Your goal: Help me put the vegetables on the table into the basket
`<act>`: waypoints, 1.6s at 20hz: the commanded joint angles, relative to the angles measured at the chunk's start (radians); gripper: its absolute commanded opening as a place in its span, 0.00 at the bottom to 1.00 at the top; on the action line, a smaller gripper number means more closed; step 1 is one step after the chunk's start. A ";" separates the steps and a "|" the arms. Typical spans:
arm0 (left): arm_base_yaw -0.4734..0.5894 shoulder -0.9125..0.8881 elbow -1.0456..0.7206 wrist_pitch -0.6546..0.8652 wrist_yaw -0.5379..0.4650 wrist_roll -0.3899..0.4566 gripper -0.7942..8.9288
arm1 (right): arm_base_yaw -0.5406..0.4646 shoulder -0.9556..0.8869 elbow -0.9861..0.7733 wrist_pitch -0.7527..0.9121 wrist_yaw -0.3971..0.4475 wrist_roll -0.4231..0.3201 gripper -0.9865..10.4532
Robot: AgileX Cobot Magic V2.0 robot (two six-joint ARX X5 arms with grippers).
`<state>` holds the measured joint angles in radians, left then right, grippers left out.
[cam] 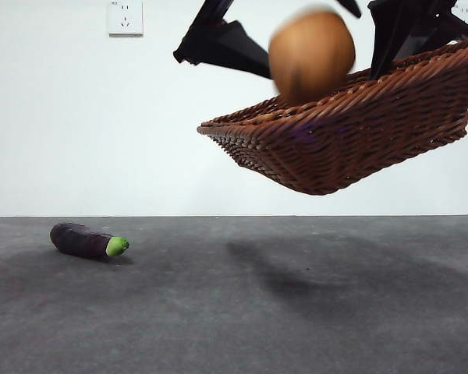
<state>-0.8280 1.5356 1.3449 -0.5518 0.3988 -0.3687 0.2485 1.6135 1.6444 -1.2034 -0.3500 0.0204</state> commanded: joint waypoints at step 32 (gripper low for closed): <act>0.647 0.328 0.072 -0.154 -0.398 -0.519 0.70 | -0.001 -0.006 -0.006 0.004 0.078 -0.060 0.08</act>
<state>-0.1791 1.8599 1.4212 -0.7105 0.0090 -0.8661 0.2470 1.6135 1.6444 -1.2076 -0.2607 -0.0311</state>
